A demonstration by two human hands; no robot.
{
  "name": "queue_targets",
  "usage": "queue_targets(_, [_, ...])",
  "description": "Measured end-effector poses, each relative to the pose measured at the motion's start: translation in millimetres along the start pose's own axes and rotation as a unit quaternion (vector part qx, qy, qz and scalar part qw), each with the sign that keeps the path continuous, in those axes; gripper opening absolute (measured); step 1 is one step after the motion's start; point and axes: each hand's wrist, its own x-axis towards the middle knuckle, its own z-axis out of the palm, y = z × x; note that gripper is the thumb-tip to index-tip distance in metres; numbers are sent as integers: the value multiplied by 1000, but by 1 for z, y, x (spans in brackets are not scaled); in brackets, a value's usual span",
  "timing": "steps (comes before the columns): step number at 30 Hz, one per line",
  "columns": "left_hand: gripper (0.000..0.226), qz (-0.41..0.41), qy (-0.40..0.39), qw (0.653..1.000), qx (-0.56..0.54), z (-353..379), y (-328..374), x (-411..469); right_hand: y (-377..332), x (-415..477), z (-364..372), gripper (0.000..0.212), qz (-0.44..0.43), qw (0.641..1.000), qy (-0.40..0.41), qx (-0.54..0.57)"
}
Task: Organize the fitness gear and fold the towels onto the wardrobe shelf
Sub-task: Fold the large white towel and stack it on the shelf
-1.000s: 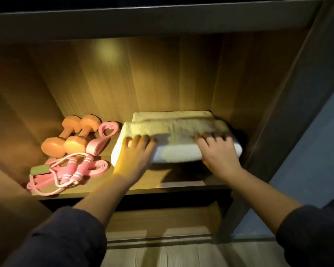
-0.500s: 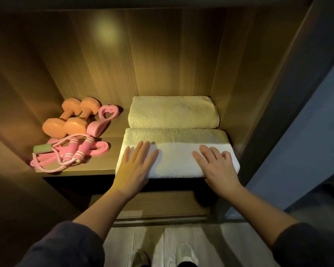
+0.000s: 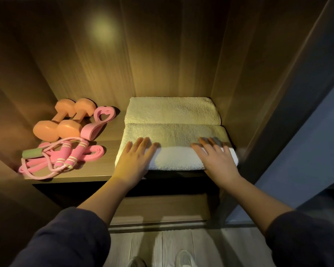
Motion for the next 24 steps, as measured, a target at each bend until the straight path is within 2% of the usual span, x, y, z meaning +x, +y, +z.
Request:
queue_targets(3, [74, -3, 18, 1000, 4, 10, -2, 4, 1, 6, 1, 83, 1, 1000, 11, -12])
queue_targets(5, [71, -11, 2, 1000, -4, 17, -4, 3, 1, 7, 5, 85, -4, 1000, 6, -7])
queue_targets(9, [91, 9, -54, 998, -3, 24, -17, -1, 12, 6, 6, 93, -38, 999, -32, 4])
queue_targets(13, [89, 23, -22, 999, -29, 17, -12, -4, 6, -1, 0, 82, -50, 997, -4, 65])
queue_targets(20, [103, 9, -26, 1000, 10, 29, -3, 10, 5, 17, 13, 93, -53, 999, -1, 9])
queue_targets(24, [102, -3, -28, 1000, 14, 38, -6, 25, 13, 40, 22, 94, -58, 998, -22, 16])
